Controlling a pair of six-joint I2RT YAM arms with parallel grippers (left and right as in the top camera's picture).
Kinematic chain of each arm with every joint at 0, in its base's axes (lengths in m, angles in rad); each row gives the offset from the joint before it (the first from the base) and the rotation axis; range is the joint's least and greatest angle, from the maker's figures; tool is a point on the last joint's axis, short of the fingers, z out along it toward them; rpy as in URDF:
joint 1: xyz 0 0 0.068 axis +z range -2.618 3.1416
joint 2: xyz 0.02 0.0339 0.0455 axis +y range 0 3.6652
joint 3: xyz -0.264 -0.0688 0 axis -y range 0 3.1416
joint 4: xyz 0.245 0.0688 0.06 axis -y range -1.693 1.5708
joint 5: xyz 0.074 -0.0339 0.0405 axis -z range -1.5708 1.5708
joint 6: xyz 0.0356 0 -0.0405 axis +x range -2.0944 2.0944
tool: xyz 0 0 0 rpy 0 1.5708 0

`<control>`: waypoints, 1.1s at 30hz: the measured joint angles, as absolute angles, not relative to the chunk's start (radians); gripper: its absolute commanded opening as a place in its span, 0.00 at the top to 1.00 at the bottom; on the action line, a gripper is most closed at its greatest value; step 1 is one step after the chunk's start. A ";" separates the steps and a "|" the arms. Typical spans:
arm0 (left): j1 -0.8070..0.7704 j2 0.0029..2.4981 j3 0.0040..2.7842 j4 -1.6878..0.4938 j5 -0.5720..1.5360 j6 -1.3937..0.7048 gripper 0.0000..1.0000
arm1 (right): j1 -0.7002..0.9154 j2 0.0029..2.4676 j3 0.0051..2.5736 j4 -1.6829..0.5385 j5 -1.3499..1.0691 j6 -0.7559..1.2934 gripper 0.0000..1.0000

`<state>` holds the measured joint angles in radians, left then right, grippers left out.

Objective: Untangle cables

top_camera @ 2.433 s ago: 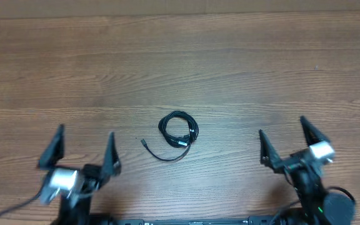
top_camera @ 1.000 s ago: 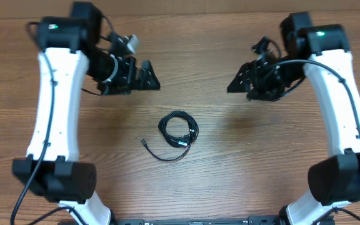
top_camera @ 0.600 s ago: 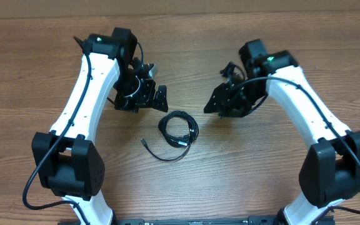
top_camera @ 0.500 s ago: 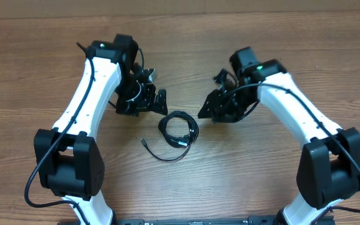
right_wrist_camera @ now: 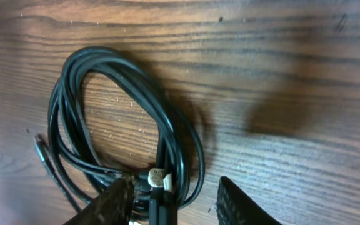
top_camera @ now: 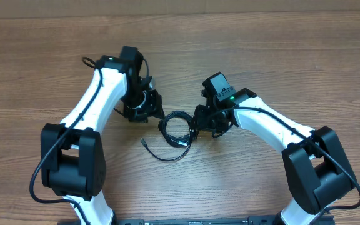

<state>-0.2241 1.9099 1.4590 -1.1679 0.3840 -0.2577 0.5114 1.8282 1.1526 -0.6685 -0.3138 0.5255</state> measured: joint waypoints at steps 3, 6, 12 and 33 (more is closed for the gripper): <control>-0.262 1.910 1.401 -1.098 0.384 -0.295 0.49 | 0.511 1.828 1.138 -0.625 -0.298 0.537 0.62; -0.298 1.910 1.344 -1.053 0.380 -0.343 0.49 | 0.511 1.828 1.112 -0.605 -0.283 0.545 0.61; -0.301 1.910 1.275 -0.987 0.324 -0.463 0.60 | 0.512 1.828 1.073 -0.560 -0.281 0.549 0.60; -0.301 1.910 1.224 -0.874 0.249 -0.553 0.71 | 0.512 1.828 1.070 -0.550 -0.284 0.550 0.61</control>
